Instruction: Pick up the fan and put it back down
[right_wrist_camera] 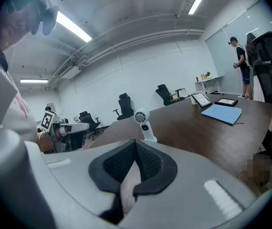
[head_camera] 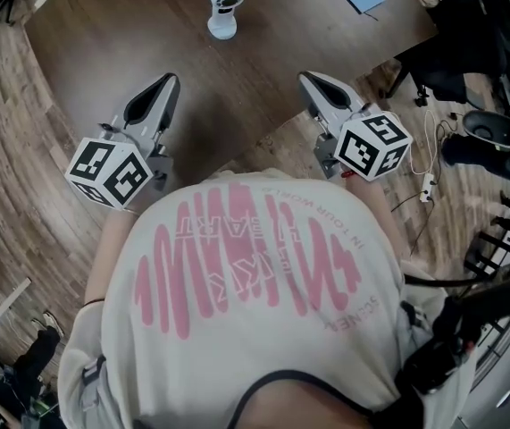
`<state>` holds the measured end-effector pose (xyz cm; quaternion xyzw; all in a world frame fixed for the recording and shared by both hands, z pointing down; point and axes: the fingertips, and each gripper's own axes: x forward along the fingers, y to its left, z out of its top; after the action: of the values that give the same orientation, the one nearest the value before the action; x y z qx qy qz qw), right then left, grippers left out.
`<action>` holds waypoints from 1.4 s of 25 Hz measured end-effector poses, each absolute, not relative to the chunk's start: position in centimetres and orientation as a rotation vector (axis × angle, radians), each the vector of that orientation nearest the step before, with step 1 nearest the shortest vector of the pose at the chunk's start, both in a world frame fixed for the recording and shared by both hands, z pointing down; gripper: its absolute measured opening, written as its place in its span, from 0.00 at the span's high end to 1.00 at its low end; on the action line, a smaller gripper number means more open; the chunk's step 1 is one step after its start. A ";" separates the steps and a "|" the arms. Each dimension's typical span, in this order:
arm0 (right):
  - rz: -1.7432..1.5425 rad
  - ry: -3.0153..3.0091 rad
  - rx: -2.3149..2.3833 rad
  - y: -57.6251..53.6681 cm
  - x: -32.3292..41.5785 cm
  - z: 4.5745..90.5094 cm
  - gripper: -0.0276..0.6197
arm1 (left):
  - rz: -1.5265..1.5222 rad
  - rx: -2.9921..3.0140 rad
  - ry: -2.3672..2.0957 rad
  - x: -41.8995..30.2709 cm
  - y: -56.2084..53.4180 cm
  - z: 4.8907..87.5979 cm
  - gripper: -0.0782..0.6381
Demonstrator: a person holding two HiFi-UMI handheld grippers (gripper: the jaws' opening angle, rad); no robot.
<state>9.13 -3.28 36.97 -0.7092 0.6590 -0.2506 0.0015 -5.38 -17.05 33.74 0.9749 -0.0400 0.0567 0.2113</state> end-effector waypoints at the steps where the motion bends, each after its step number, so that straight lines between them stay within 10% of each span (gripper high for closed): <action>1: -0.787 2.069 -2.225 -3.2 9.2 37.0 0.95 | 0.157 2.708 -0.113 -5.3 -16.9 33.7 0.86; 35: -0.779 2.549 -1.818 -13.3 14.8 36.2 0.95 | 0.051 2.633 -0.684 -5.1 -18.3 31.8 0.86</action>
<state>14.83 -13.33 36.18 -0.5629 0.7894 -0.2412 -0.0422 -5.12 -18.29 31.76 0.9464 -0.2457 0.0184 0.2090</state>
